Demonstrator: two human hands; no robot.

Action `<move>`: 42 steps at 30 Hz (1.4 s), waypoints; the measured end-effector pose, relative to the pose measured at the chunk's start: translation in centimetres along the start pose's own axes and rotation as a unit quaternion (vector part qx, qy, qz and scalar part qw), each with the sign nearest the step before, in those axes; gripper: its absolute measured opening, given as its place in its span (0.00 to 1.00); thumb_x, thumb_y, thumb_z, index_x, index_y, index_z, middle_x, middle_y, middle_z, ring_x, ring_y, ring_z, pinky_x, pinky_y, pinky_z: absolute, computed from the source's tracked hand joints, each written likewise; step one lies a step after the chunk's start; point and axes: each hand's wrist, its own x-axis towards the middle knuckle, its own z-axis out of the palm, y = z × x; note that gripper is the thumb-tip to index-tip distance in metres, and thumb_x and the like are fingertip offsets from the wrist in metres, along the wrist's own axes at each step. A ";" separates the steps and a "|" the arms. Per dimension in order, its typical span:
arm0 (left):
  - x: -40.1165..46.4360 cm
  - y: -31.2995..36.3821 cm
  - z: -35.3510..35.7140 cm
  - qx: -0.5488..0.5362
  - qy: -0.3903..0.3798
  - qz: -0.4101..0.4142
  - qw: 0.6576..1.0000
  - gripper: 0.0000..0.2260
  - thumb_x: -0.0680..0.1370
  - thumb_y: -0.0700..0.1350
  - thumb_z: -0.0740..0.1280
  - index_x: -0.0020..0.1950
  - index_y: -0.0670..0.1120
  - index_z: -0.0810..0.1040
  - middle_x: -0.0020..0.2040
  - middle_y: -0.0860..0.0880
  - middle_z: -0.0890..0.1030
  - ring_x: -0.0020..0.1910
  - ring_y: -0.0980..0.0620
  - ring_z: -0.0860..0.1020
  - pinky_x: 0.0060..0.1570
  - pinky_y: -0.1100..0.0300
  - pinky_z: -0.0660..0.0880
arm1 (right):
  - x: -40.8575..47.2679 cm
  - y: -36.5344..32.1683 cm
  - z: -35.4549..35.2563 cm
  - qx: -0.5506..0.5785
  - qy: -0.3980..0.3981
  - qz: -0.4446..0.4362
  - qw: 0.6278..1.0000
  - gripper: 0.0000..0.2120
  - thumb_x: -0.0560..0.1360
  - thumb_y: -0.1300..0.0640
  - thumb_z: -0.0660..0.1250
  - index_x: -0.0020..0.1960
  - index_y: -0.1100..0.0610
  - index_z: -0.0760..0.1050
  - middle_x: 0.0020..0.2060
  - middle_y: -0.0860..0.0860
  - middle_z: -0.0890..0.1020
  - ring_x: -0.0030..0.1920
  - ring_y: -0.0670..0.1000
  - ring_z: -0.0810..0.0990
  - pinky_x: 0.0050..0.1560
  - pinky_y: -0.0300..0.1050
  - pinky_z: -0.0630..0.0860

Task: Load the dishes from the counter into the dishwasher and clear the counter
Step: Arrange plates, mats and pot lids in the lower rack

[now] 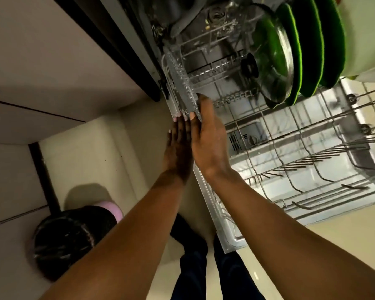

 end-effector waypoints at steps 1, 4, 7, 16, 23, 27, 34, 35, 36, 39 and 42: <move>-0.2 0.0 0.0 0.004 -0.007 -0.009 1.000 0.35 0.83 0.46 0.56 0.74 0.45 0.29 0.78 0.42 0.36 0.77 0.44 0.36 0.77 0.50 0.43 | 0.1 0.3 0.7 -0.015 -0.014 -0.005 1.000 0.15 0.81 0.65 0.55 0.67 0.55 0.62 0.61 0.57 0.76 0.55 0.52 0.78 0.53 0.47 0.80; -0.2 -0.4 0.0 0.016 -0.038 -0.025 0.999 0.35 0.83 0.49 0.55 0.76 0.44 0.30 0.77 0.43 0.32 0.76 0.46 0.34 0.76 0.51 0.41 | 0.2 1.3 2.1 -0.025 -0.039 0.007 0.999 0.14 0.81 0.63 0.52 0.65 0.53 0.61 0.59 0.55 0.74 0.56 0.50 0.76 0.55 0.47 0.78; -0.1 -1.1 0.2 -0.003 -0.045 -0.019 0.999 0.34 0.83 0.48 0.56 0.76 0.46 0.31 0.78 0.44 0.34 0.77 0.48 0.35 0.77 0.52 0.41 | 1.1 1.8 2.9 -0.021 -0.044 0.010 0.999 0.13 0.81 0.64 0.53 0.64 0.57 0.62 0.58 0.55 0.74 0.54 0.49 0.75 0.55 0.44 0.76; -0.3 -1.3 0.0 -0.017 -0.081 -0.012 0.997 0.25 0.84 0.49 0.53 0.79 0.45 0.50 0.80 0.45 0.49 0.78 0.48 0.46 0.76 0.54 0.43 | 4.9 0.5 3.6 -0.091 -0.095 0.017 0.991 0.18 0.79 0.68 0.56 0.66 0.56 0.59 0.56 0.59 0.78 0.46 0.57 0.81 0.45 0.50 0.81; -0.6 -1.0 -0.3 -0.048 -0.036 0.000 0.998 0.32 0.83 0.49 0.56 0.79 0.46 0.38 0.79 0.46 0.39 0.77 0.49 0.37 0.77 0.51 0.43 | -1.1 0.6 1.7 -0.038 -0.028 -0.055 0.997 0.22 0.82 0.65 0.55 0.70 0.48 0.53 0.48 0.63 0.82 0.40 0.57 0.84 0.37 0.48 0.83; -0.3 -1.0 -0.3 -0.020 -0.056 -0.010 0.998 0.36 0.82 0.48 0.58 0.78 0.45 0.33 0.78 0.45 0.33 0.76 0.48 0.33 0.76 0.51 0.41 | -1.1 2.5 1.7 -0.020 -0.041 -0.007 0.999 0.18 0.83 0.61 0.54 0.70 0.49 0.56 0.45 0.58 0.82 0.36 0.50 0.82 0.33 0.45 0.82; -0.2 -0.8 -0.9 -0.009 -0.079 -0.013 0.997 0.38 0.82 0.51 0.58 0.77 0.44 0.31 0.77 0.46 0.31 0.76 0.48 0.32 0.76 0.51 0.42 | 1.0 4.0 1.1 -0.013 -0.097 -0.028 0.995 0.14 0.83 0.61 0.55 0.67 0.54 0.61 0.42 0.50 0.80 0.38 0.42 0.80 0.32 0.32 0.77; -0.3 -0.7 -0.9 -0.003 -0.081 -0.013 0.997 0.38 0.82 0.51 0.58 0.77 0.44 0.31 0.77 0.46 0.31 0.76 0.48 0.32 0.76 0.51 0.42 | 1.3 3.9 1.3 -0.021 -0.098 -0.030 0.994 0.13 0.83 0.63 0.55 0.66 0.54 0.61 0.40 0.49 0.79 0.36 0.41 0.78 0.31 0.31 0.74; -0.3 -0.6 -0.8 -0.002 -0.074 -0.009 0.997 0.38 0.82 0.51 0.58 0.77 0.44 0.31 0.77 0.45 0.31 0.76 0.48 0.33 0.77 0.50 0.42 | 1.8 3.5 1.6 -0.031 -0.098 -0.026 0.994 0.13 0.82 0.63 0.55 0.66 0.54 0.61 0.39 0.49 0.78 0.35 0.41 0.78 0.31 0.32 0.74; -0.2 -0.8 -0.3 -0.022 -0.039 -0.002 0.999 0.34 0.81 0.50 0.58 0.80 0.44 0.42 0.79 0.45 0.41 0.78 0.47 0.39 0.77 0.50 0.44 | 4.1 2.0 3.0 -0.095 -0.105 0.009 0.990 0.13 0.82 0.63 0.55 0.63 0.53 0.59 0.46 0.54 0.80 0.41 0.51 0.81 0.40 0.47 0.81; -0.8 -1.3 0.3 -0.122 -0.003 -0.015 0.992 0.24 0.82 0.43 0.59 0.77 0.41 0.60 0.77 0.41 0.59 0.77 0.44 0.54 0.76 0.49 0.49 | 4.8 0.6 4.2 -0.188 -0.115 -0.019 0.975 0.12 0.81 0.63 0.57 0.61 0.54 0.59 0.52 0.57 0.79 0.44 0.56 0.81 0.47 0.55 0.80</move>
